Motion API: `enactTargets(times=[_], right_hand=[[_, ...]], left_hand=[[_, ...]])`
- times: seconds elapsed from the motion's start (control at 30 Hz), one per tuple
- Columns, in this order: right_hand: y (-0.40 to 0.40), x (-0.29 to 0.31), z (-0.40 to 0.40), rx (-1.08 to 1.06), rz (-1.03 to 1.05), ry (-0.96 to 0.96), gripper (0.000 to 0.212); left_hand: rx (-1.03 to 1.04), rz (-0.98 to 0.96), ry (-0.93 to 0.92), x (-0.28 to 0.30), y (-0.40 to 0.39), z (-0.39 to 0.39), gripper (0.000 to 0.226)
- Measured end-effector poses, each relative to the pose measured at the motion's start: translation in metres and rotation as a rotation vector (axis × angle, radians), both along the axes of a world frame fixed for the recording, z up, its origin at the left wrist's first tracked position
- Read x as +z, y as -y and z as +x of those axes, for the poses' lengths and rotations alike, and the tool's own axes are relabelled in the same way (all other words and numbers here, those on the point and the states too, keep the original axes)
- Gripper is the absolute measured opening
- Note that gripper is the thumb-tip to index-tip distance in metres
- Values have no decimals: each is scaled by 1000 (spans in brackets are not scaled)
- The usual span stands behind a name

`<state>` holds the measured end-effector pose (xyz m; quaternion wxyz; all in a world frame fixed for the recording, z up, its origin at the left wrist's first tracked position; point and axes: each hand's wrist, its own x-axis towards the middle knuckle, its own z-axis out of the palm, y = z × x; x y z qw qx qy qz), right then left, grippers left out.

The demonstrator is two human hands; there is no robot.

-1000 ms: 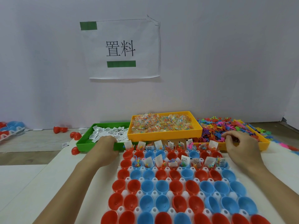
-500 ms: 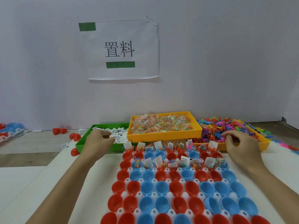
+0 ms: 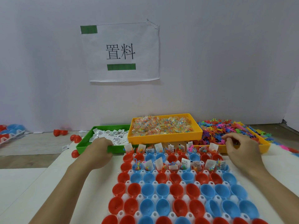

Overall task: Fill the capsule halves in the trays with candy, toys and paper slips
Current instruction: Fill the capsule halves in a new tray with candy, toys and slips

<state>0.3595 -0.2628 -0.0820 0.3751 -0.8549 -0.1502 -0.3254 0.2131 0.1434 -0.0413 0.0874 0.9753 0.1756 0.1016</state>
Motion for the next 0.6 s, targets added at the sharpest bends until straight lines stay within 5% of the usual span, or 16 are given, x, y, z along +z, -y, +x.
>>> enactTargets(times=[0.6], right_hand=[[-1, 1, -1, -7, 9, -1, 16]], left_hand=[[-22, -88, 155, -5, -1, 0, 7]])
